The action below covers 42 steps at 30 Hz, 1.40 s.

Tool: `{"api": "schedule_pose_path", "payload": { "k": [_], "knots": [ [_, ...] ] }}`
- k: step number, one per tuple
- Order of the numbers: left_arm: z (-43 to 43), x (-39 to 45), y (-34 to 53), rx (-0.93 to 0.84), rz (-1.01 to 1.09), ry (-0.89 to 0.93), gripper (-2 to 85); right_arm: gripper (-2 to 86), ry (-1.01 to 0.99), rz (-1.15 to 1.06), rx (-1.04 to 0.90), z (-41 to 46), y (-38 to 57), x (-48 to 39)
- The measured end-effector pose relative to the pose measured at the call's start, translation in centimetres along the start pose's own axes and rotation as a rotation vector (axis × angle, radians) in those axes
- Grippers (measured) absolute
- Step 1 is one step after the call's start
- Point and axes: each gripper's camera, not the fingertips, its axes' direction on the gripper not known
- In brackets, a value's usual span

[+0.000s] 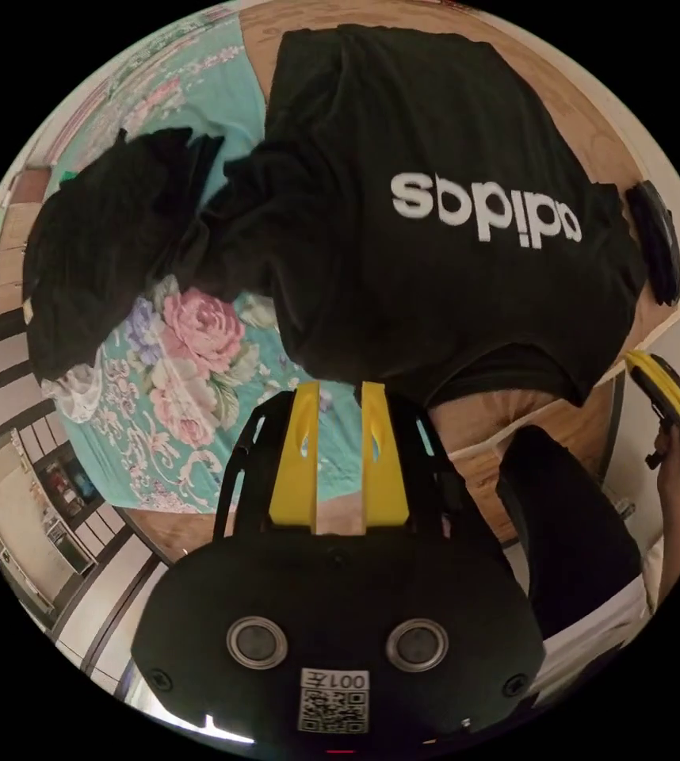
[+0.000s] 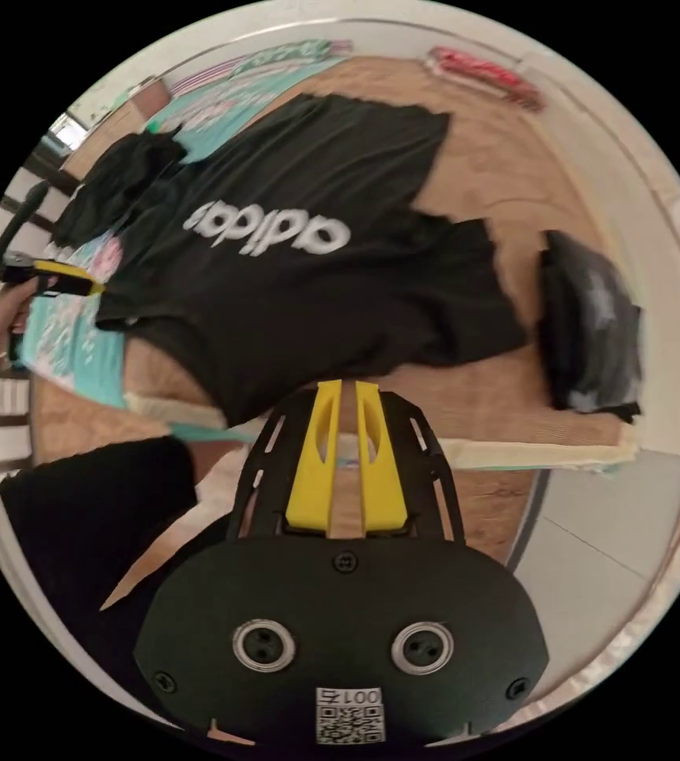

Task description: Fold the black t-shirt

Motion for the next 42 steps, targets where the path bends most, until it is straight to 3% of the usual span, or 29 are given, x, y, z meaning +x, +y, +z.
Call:
{"api": "schedule_pose_path", "payload": {
  "k": [2, 7, 10, 13, 15, 18, 22, 29, 33, 37, 42],
  "knots": [
    [-1.9, 2.4, -2.9, 0.135, 0.086, 0.043, 3.7, 5.6, 0.067, 0.078, 0.073, 0.1, -0.1, 4.3],
    [-4.0, 14.1, -14.3, 0.351, 0.593, 0.411, 4.0, 10.2, 0.035, 0.282, 0.141, 2.8, 0.0, 11.2],
    [-2.8, 21.6, -20.6, 0.294, 0.800, 0.481, 5.4, 11.8, -0.003, 0.411, 0.130, 5.4, 1.5, 12.9],
    [-0.3, 28.4, -24.7, 0.094, 0.966, 0.344, 6.0, 11.7, -0.039, 0.490, 0.137, 7.1, 3.0, 12.8],
    [0.8, 31.1, -25.7, 0.048, 1.020, 0.264, 5.8, 10.8, -0.019, 0.537, 0.151, 7.6, 3.8, 12.7],
    [1.0, 33.7, -26.0, 0.118, 1.080, 0.162, 3.4, 6.3, -0.014, 0.593, 0.167, 8.3, 4.8, 12.8],
    [0.8, 36.0, -26.9, 0.184, 1.132, 0.169, -0.4, 1.8, 0.022, 0.569, 0.181, 8.0, 6.7, 13.0],
    [-0.5, 39.9, -29.8, 0.209, 1.271, 0.336, -0.9, 0.8, 0.041, 0.642, 0.231, 7.4, 11.7, 13.1],
    [0.0, 42.8, -31.2, 0.167, 1.352, 0.294, -1.0, 0.7, 0.070, 0.660, 0.205, 8.1, 12.3, 13.2],
    [-0.7, 44.9, -31.4, 0.234, 1.419, 0.252, -0.9, 0.7, 0.103, 0.718, 0.230, 7.3, 13.2, 13.5],
    [-0.8, 46.3, -32.9, 0.198, 1.388, 0.278, -0.6, 1.0, 0.019, 0.707, 0.192, 8.6, 14.2, 14.4]
  ]
}}
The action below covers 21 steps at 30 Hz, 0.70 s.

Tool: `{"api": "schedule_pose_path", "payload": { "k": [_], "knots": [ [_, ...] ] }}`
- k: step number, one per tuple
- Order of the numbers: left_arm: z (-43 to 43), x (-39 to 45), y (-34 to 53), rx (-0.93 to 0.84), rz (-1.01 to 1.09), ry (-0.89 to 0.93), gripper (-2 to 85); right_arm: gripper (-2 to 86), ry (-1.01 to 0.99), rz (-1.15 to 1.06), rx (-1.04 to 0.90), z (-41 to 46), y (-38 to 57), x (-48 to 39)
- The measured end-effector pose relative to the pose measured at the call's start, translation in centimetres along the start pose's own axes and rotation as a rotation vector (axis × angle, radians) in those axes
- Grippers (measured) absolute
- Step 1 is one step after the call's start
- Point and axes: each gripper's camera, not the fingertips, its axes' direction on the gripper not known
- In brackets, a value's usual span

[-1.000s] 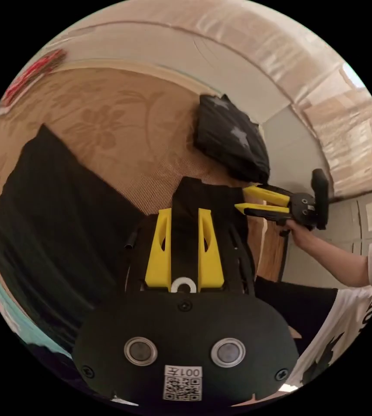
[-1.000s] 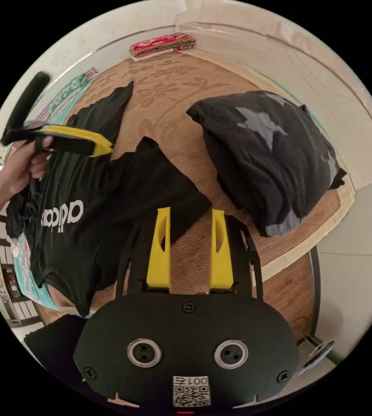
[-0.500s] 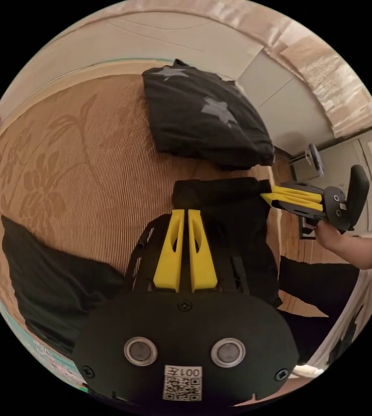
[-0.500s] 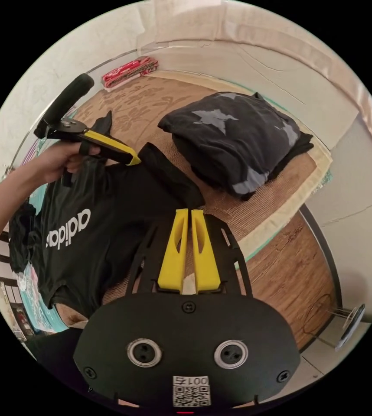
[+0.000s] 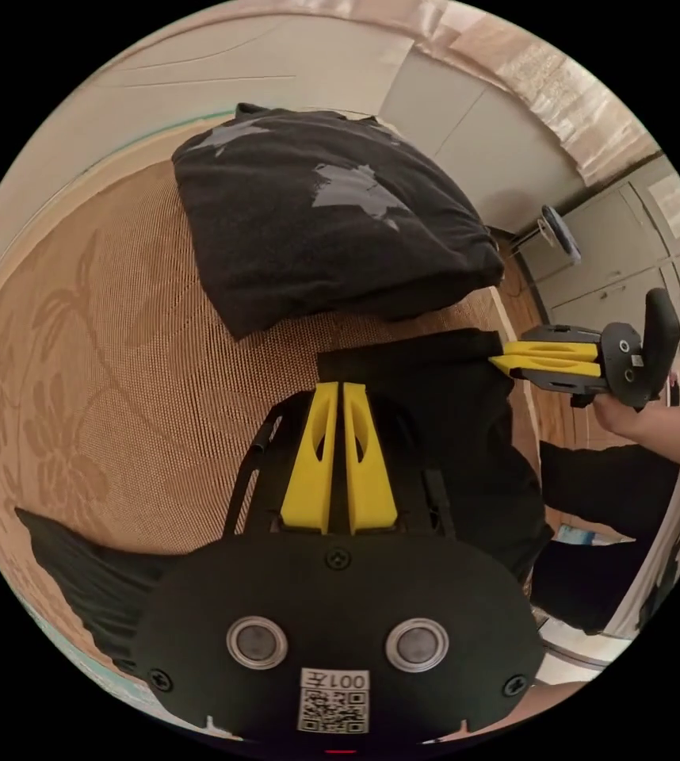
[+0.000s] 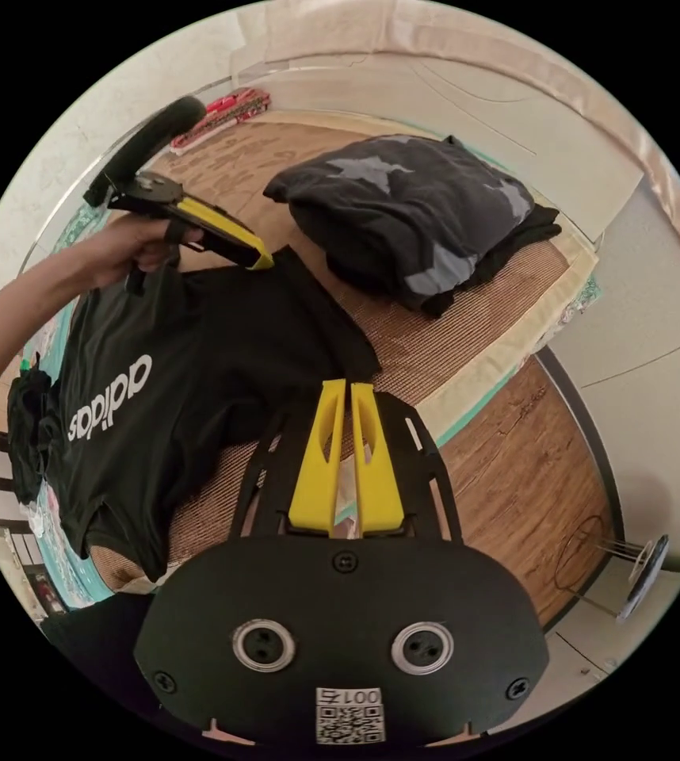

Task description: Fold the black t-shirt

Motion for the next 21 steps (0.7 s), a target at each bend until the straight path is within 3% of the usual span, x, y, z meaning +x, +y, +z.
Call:
{"api": "schedule_pose_path", "payload": {
  "k": [4, 9, 15, 21],
  "knots": [
    [-3.3, -1.3, 1.7, 0.149, -0.196, -0.031, -0.5, 1.7, 0.039, 0.053, 0.006, -2.0, 0.5, 1.5],
    [-6.7, -2.0, 4.4, 0.271, -0.326, -0.054, -0.4, 4.8, -0.226, -0.025, -0.053, -3.2, 0.7, -0.2],
    [-6.9, -2.0, 2.4, 0.131, -0.173, 0.058, 0.8, 7.4, -0.331, 0.033, -0.148, -2.3, 0.3, -3.5],
    [-7.3, -0.8, -0.2, 0.002, -0.113, -0.014, -0.7, 1.5, -0.151, -0.027, -0.180, -3.4, -0.2, -5.8]
  ]
}}
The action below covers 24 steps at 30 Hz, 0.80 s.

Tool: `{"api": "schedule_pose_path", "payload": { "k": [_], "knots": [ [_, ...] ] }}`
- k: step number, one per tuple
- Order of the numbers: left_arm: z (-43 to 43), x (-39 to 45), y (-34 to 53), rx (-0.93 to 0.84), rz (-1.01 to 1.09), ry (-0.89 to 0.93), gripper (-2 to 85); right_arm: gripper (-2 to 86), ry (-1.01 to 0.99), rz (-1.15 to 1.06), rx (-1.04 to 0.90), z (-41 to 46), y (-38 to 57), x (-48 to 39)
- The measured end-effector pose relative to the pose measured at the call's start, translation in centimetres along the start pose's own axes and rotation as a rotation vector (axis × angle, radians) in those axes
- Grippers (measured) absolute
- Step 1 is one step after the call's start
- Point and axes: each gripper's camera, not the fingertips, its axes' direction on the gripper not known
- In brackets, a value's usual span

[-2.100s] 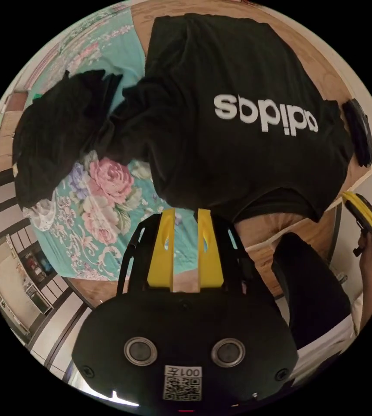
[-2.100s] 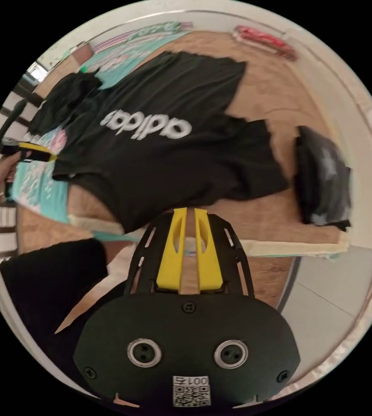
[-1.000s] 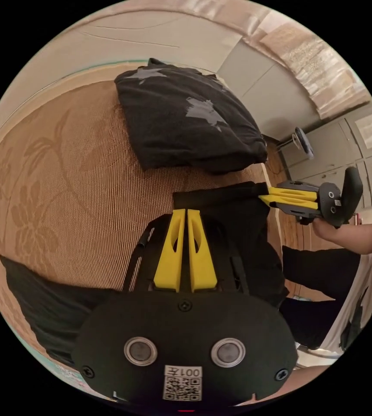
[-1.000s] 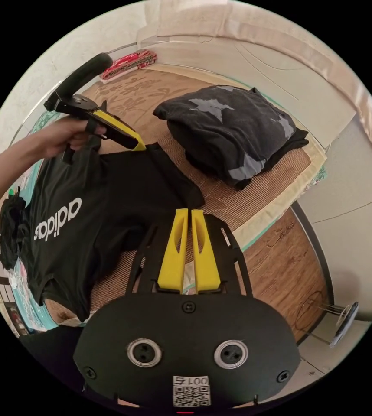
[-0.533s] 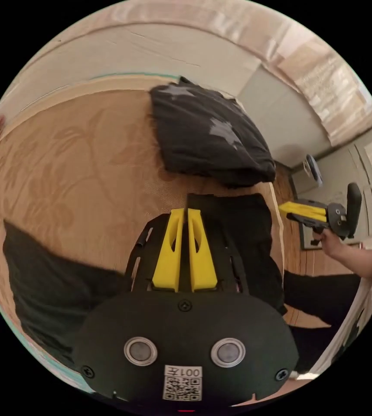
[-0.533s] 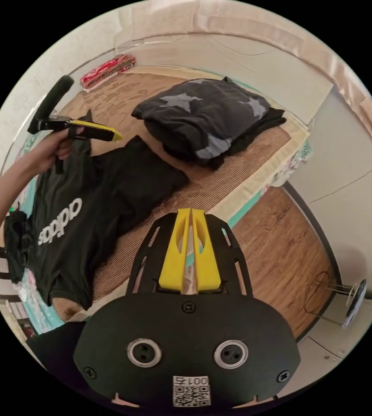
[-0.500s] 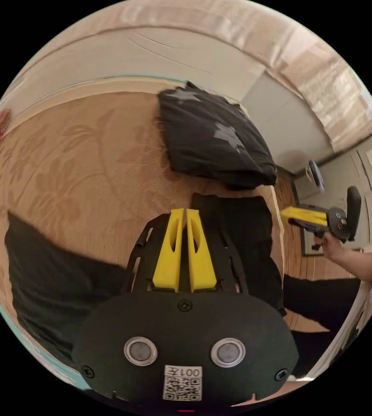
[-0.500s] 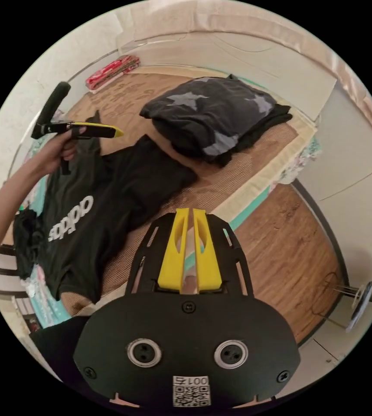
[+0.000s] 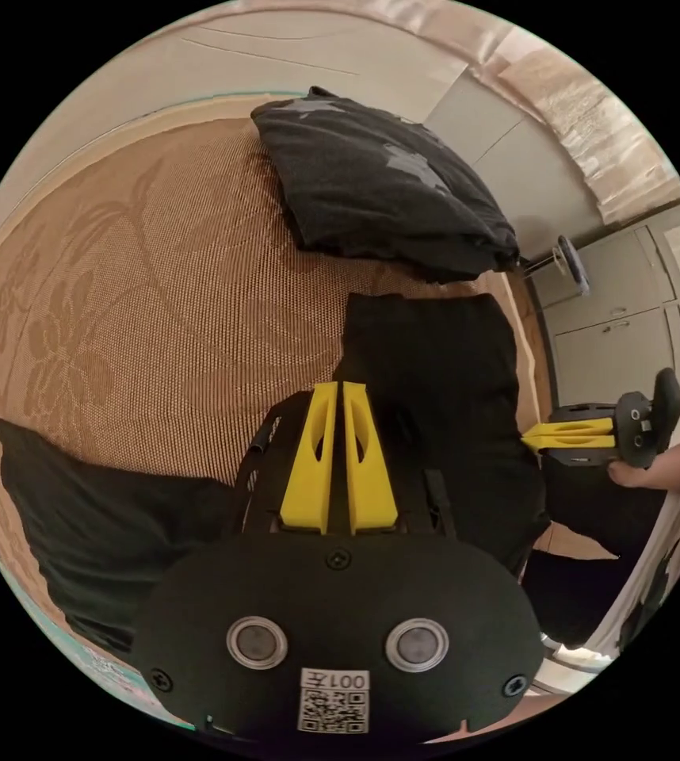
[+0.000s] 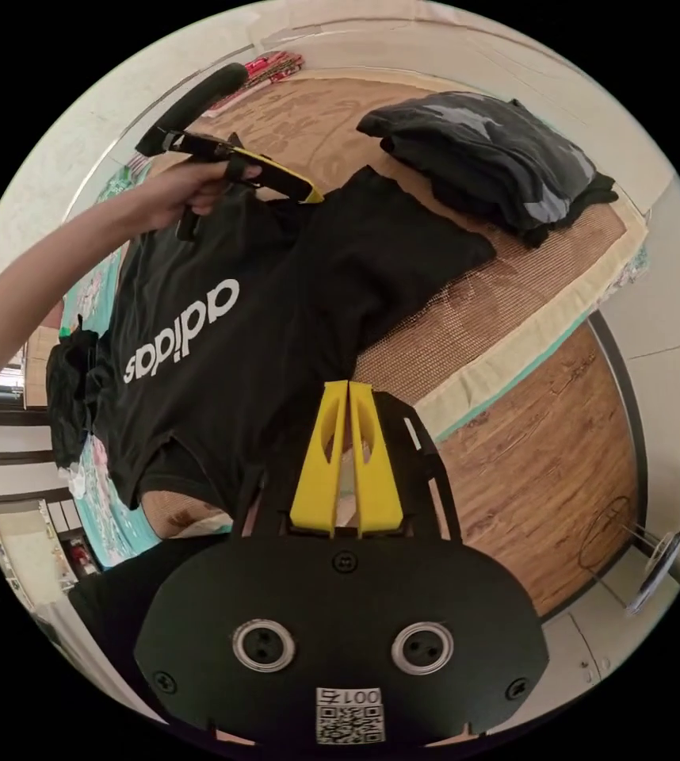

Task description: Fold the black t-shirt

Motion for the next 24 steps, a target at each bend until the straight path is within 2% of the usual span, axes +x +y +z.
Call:
{"api": "schedule_pose_path", "payload": {
  "k": [5, 10, 13, 15, 17, 21, 24],
  "knots": [
    [-5.7, 1.2, 2.4, 0.138, -0.146, -0.118, -0.9, 2.5, 0.034, -0.150, -0.032, -3.2, -0.1, -2.1],
    [-9.5, 2.0, 7.4, 0.071, -0.280, -0.292, -0.9, 7.2, -0.057, -0.188, -0.076, -4.5, -0.5, -5.2],
    [-10.1, 2.0, 8.5, -0.001, -0.258, -0.274, -0.9, 7.7, -0.114, -0.130, -0.127, -3.8, -1.6, -6.8],
    [-10.5, 2.1, 8.8, -0.015, -0.246, -0.278, -1.0, 5.4, -0.085, -0.058, -0.150, -3.4, -2.2, -7.5],
    [-11.6, 2.2, 9.0, -0.016, -0.258, -0.266, -1.0, 2.1, 0.047, -0.078, -0.123, -4.2, -2.3, -8.5],
    [-15.1, 3.2, 10.6, 0.038, -0.336, -0.246, -1.0, 0.7, 0.070, -0.139, -0.229, -5.1, -1.0, -9.1],
    [-18.6, 4.6, 12.4, 0.053, -0.394, -0.289, -0.9, 0.7, 0.101, -0.267, -0.164, -8.9, -1.2, -10.2]
  ]
}}
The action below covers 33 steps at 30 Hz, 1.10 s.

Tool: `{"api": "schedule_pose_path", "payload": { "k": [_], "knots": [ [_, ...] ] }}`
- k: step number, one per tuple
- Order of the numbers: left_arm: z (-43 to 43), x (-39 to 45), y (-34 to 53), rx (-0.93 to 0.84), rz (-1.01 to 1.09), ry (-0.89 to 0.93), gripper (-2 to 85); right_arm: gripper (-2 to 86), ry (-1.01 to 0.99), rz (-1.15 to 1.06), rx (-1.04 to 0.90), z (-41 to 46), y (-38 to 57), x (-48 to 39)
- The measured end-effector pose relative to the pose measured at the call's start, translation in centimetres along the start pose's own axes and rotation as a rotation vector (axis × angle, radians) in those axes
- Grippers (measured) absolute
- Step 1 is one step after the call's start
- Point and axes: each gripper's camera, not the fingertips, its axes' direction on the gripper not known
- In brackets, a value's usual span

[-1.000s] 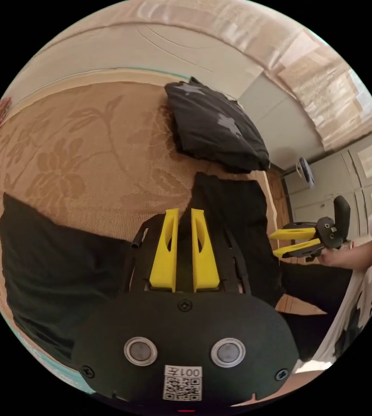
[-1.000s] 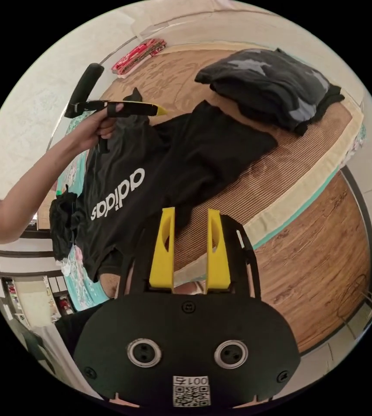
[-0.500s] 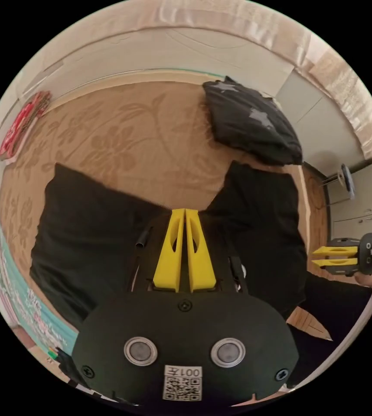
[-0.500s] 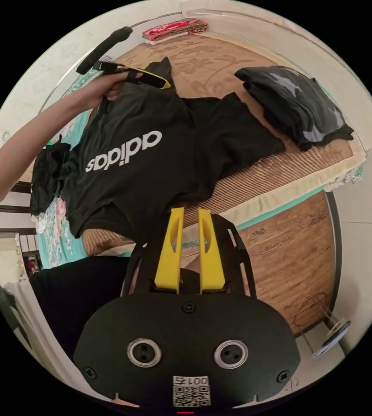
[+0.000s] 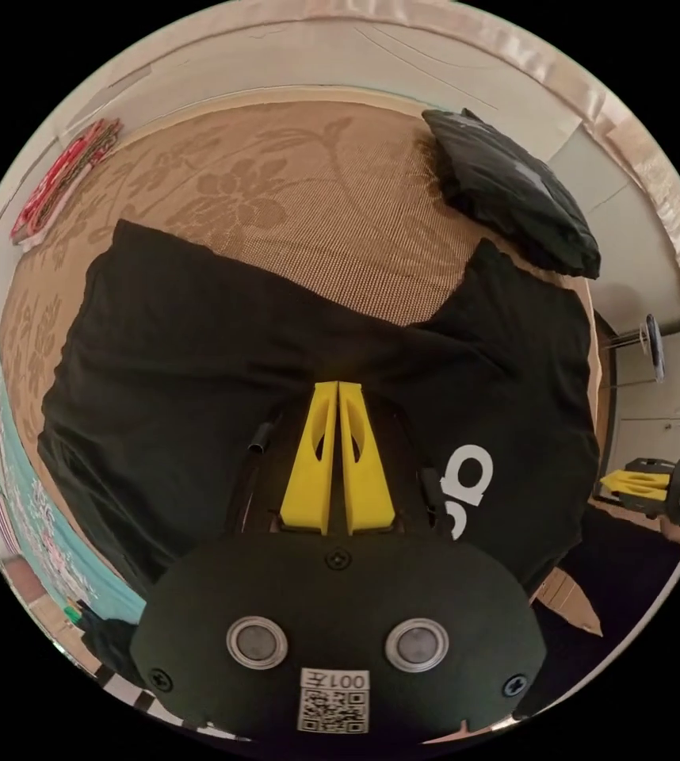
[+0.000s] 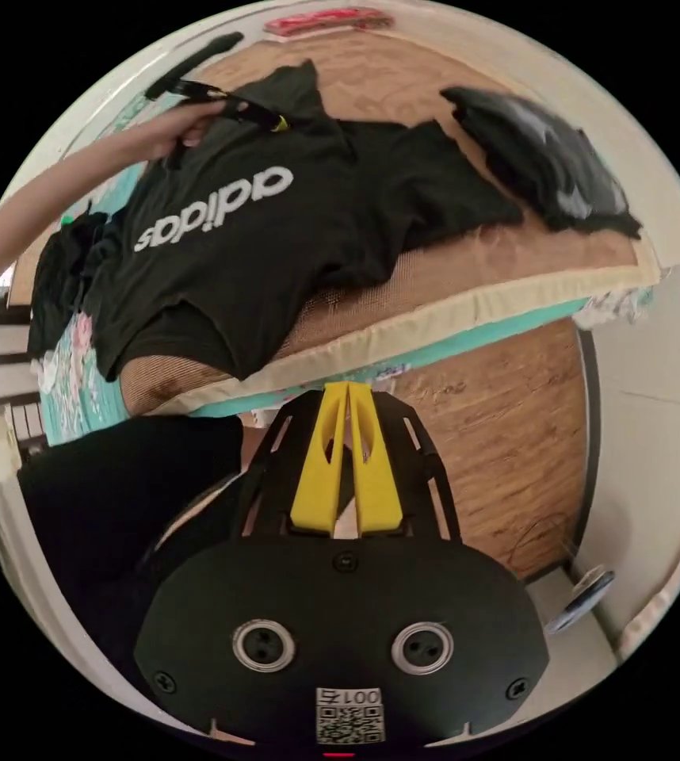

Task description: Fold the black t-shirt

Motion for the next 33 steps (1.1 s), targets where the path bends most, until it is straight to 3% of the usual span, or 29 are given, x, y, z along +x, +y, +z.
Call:
{"api": "schedule_pose_path", "payload": {
  "k": [7, 11, 15, 19, 23, 25, 28, 33],
  "knots": [
    [-11.7, -6.2, 12.0, 0.103, -0.466, -0.325, -1.0, 3.8, 0.149, -0.392, 0.381, -11.0, -9.9, -3.8],
    [-16.0, -11.7, 17.4, 0.152, -0.590, -0.400, -1.1, 4.8, 0.151, -0.534, 0.573, -12.6, -20.3, -7.5],
    [-19.6, -18.6, 18.6, 0.276, -0.580, -0.278, -0.9, 6.8, 0.161, -0.518, 0.575, -12.5, -31.7, -9.2],
    [-20.9, -25.1, 17.0, 0.214, -0.576, -0.106, 1.2, 10.2, -0.064, -0.444, 0.523, -13.5, -44.1, -9.3],
    [-21.7, -29.3, 16.5, 0.162, -0.614, 0.001, 3.9, 10.3, -0.008, -0.463, 0.364, -13.6, -51.7, -10.6],
    [-22.8, -30.6, 17.1, 0.123, -0.663, -0.001, 2.5, 8.1, -0.012, -0.479, 0.289, -13.5, -53.3, -11.3],
    [-26.0, -31.2, 18.7, 0.166, -0.690, -0.017, -0.4, 3.8, 0.066, -0.527, 0.348, -15.1, -53.6, -12.5],
    [-33.3, -31.9, 22.7, 0.277, -0.635, 0.070, -0.9, 2.2, -0.011, -0.501, 0.432, -19.7, -53.3, -11.7]
  ]
}}
